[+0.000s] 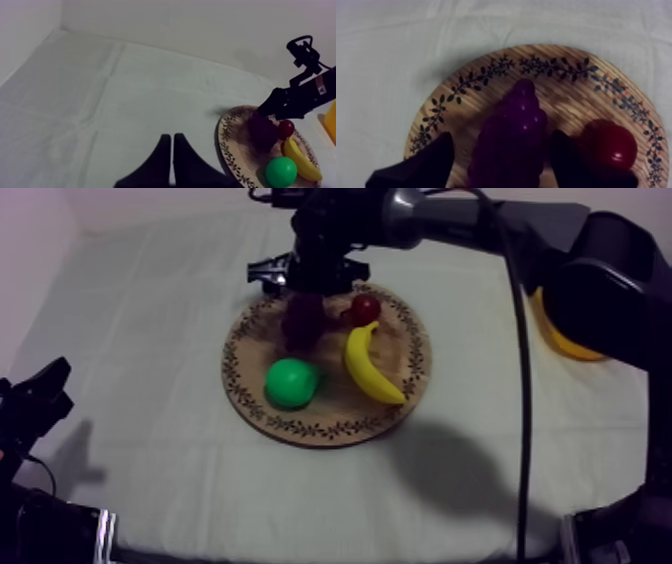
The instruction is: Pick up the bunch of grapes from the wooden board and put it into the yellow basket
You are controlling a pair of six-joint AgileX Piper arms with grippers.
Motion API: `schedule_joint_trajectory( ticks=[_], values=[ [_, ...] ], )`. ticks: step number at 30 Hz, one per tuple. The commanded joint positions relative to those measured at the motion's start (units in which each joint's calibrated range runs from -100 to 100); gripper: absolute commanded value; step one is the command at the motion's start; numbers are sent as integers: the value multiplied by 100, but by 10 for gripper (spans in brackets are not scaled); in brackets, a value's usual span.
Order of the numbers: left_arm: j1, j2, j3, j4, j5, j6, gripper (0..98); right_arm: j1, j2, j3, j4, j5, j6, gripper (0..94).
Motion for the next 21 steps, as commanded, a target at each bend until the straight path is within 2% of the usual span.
schedule_joint_trajectory(
  ticks=[1,10,15,19,21],
  values=[
    [-2,0,-4,-2,-4,0,1,-6,76,-18,-13,-21,3,547],
    [-2,0,-4,-2,-4,0,1,-34,495,-213,-52,-124,82,540],
    [-2,0,-4,-2,-4,0,1,-14,694,-351,-67,-162,141,501],
    [-2,0,-4,-2,-4,0,1,10,757,-428,-57,-160,157,308],
    [-2,0,-4,-2,-4,0,1,21,733,-439,-61,-149,183,246]
  ],
)
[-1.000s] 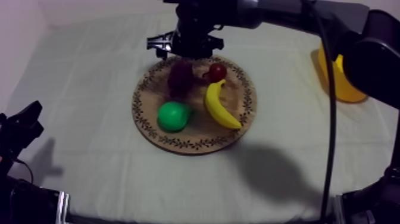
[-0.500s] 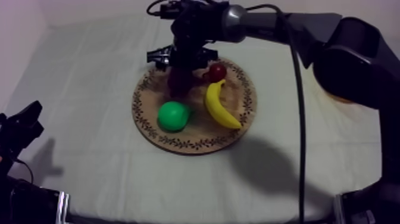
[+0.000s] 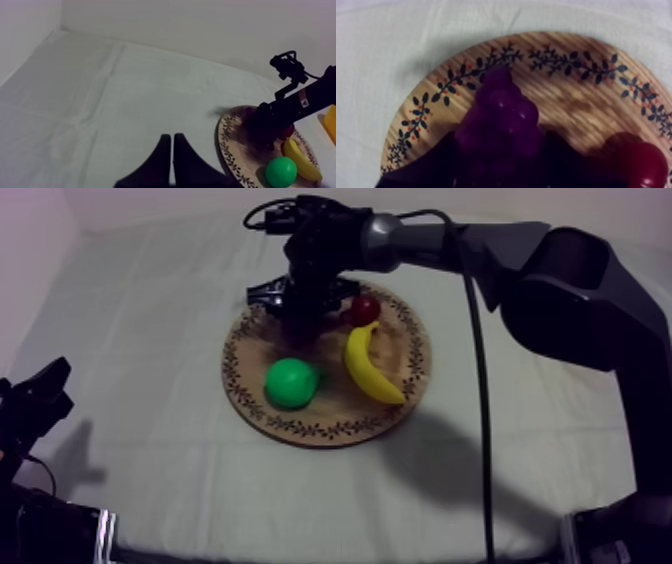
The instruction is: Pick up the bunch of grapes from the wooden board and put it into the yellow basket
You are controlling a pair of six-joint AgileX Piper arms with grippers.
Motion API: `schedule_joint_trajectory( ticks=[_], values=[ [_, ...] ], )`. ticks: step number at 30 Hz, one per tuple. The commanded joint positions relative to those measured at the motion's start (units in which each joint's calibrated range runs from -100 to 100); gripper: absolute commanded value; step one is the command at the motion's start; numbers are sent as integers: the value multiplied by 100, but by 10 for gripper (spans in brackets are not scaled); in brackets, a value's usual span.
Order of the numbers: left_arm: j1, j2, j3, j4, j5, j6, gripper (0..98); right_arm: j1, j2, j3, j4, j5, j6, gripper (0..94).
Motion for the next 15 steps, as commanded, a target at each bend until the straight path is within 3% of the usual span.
schedule_joint_trajectory(
  ticks=[1,15],
  values=[
    [-2,0,-4,-2,-4,0,1,5,-48,10,4,45,37,228],
    [-2,0,-4,-2,-4,0,1,286,-1474,826,152,-53,419,201]
  ],
)
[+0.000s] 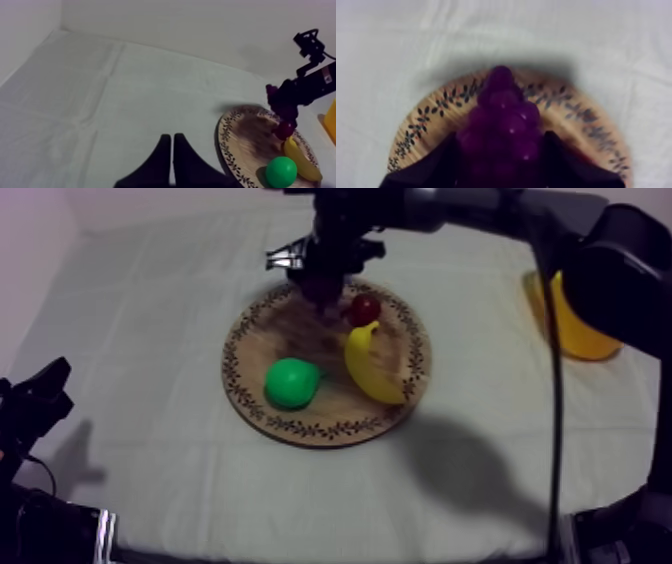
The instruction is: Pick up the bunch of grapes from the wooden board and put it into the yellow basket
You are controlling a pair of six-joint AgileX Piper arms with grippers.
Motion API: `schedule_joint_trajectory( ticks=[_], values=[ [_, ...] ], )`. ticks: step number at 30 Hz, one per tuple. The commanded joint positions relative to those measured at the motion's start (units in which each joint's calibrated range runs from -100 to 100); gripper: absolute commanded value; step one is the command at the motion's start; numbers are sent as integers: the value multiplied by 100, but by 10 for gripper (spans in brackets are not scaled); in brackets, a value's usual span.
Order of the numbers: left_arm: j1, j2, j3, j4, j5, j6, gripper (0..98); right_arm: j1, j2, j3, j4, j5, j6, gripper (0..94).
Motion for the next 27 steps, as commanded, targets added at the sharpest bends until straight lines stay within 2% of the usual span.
schedule_joint_trajectory(
  ticks=[1,12,19,27],
  values=[
    [-2,0,-4,-2,-4,0,1,89,-400,135,42,-18,58,203],
    [-2,0,-4,-2,-4,0,1,662,-1905,825,187,-266,549,215],
    [-2,0,-4,-2,-4,0,1,1204,-2742,1362,243,-796,1030,217],
    [-2,0,-4,-2,-4,0,1,1821,-3610,1983,136,-1427,1666,217]
  ],
)
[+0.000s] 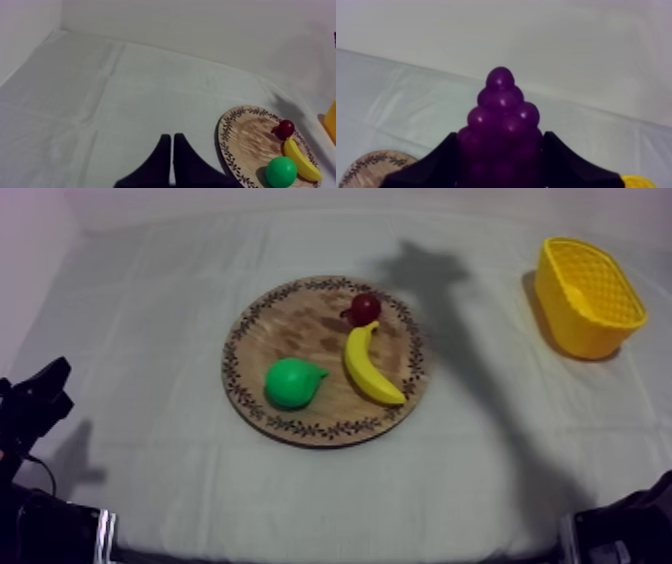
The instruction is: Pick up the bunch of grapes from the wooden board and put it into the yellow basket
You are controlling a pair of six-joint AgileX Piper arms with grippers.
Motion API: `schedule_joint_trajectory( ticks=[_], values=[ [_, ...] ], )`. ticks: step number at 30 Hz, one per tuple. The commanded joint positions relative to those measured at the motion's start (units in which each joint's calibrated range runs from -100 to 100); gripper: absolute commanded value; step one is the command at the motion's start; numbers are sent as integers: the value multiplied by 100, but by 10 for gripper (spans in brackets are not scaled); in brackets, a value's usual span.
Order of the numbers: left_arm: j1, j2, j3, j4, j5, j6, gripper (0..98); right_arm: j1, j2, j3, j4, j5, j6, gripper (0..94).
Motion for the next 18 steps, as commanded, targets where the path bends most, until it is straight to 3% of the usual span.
schedule_joint_trajectory(
  ticks=[1,18],
  values=[
    [-2,0,-4,-2,-4,0,1,209,-289,187,-70,-204,267,218],
    [-2,0,-4,-2,-4,0,1,1210,-1828,2032,-656,-1845,1516,222]
  ],
)
